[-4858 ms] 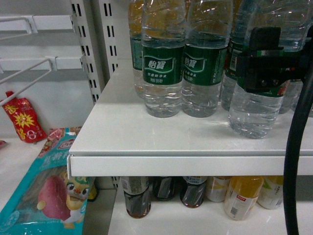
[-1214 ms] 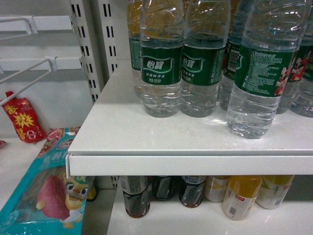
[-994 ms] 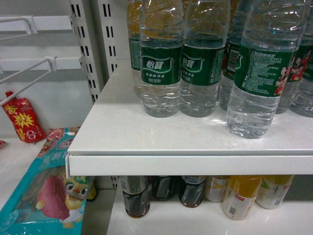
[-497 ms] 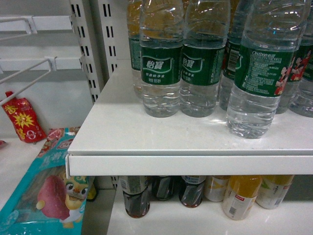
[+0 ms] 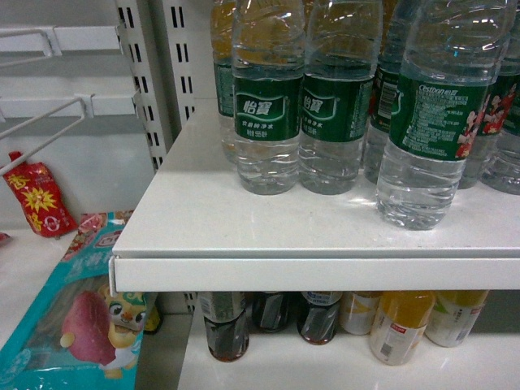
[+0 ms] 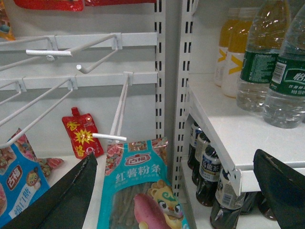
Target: Move water from second to third shelf
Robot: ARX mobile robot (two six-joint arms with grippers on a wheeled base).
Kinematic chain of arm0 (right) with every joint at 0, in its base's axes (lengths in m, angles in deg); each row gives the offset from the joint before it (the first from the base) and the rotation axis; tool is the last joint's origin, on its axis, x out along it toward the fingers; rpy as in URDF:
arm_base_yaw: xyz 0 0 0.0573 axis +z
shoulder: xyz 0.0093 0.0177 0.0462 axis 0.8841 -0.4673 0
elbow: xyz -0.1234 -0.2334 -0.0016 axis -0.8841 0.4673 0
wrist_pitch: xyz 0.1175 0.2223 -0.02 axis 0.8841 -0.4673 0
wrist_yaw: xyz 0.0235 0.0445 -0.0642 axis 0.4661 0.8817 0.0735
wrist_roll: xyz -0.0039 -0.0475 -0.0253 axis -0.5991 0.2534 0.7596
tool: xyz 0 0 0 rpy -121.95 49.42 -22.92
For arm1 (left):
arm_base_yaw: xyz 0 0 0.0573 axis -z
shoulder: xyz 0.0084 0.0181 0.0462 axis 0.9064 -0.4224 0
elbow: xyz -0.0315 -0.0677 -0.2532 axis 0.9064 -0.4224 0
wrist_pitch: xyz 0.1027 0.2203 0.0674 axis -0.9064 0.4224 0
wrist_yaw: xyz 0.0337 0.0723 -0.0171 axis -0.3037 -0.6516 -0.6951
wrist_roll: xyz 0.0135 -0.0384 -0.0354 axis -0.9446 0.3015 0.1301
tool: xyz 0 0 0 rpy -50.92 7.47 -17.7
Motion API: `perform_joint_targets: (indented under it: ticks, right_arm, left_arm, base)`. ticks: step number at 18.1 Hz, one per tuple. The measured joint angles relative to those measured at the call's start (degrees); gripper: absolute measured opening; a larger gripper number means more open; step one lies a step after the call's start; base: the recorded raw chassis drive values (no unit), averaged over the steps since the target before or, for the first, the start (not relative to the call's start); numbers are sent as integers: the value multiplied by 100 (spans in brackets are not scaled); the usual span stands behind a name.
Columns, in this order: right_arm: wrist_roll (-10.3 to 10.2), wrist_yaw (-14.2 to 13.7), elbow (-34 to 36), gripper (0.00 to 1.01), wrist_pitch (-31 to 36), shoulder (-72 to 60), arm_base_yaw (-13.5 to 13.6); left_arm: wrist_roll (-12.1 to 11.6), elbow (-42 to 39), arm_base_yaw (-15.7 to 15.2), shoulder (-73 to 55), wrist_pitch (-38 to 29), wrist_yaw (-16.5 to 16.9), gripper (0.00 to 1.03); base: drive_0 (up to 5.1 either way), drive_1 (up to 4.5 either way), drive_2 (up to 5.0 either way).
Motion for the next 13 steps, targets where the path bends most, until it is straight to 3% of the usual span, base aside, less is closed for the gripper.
perform_joint_targets:
  ticks: [13]
  right_arm:
    - [2, 0, 0, 98, 7, 0, 0]
  left_arm:
    - [0, 0, 0, 0, 0, 0, 98]
  base:
    - [0, 0, 0]
